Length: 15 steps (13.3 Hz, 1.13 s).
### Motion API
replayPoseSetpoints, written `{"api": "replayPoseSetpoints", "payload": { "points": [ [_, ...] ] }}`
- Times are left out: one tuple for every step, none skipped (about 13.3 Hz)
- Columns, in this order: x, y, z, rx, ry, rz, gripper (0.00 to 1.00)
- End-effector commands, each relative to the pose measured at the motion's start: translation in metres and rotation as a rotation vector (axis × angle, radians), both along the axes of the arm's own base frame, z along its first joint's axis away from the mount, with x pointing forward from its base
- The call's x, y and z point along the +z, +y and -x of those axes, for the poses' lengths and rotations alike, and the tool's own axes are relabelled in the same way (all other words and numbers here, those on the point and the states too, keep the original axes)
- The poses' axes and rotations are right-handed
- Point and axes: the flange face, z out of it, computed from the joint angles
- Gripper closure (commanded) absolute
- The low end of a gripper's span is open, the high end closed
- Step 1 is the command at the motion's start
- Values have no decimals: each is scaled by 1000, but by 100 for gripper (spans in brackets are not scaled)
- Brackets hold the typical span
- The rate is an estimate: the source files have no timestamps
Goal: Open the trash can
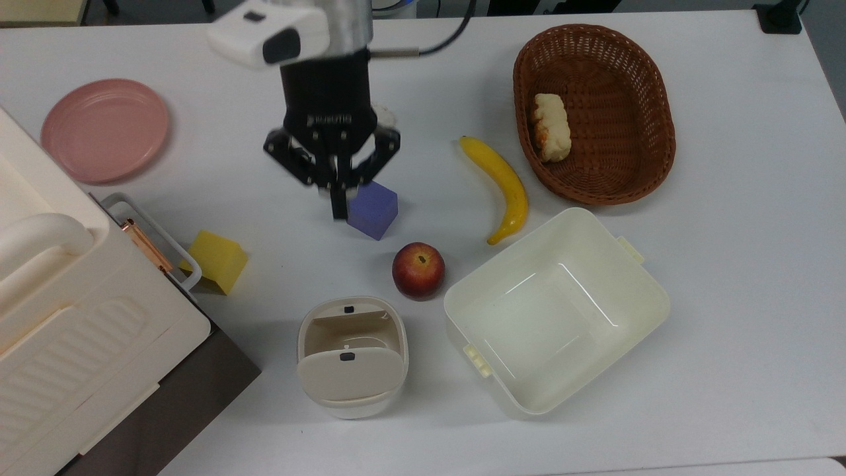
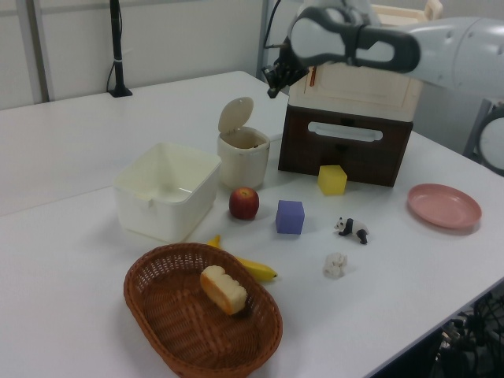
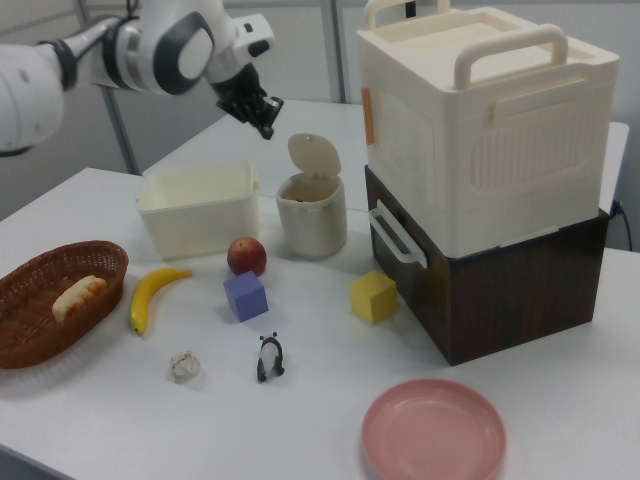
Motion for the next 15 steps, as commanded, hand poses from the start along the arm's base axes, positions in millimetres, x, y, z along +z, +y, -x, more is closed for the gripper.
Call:
{"api": "replayPoseSetpoints", "payload": {
  "points": [
    [0, 4, 53, 26, 160, 7, 100],
    [-1, 5, 66, 44, 209, 15, 100],
    [-3, 5, 85, 56, 285, 22, 93],
    [-2, 4, 97, 58, 340, 25, 84],
    [-2, 3, 107, 57, 394, 26, 73],
    [-1, 2, 119, 52, 449, 25, 29],
    [-1, 0, 123, 46, 468, 25, 0],
    [2, -2, 128, 40, 470, 25, 0],
    [6, -3, 131, 36, 465, 24, 0],
    [11, -5, 137, 6, 472, 17, 0],
    [12, -6, 141, -36, 483, 16, 0],
    [16, -8, 143, -73, 480, 12, 0],
    [18, -12, 143, -79, 474, 10, 0],
    [21, -20, 144, -92, 469, 3, 0],
    [23, -28, 145, -102, 463, -3, 0]
  ]
}}
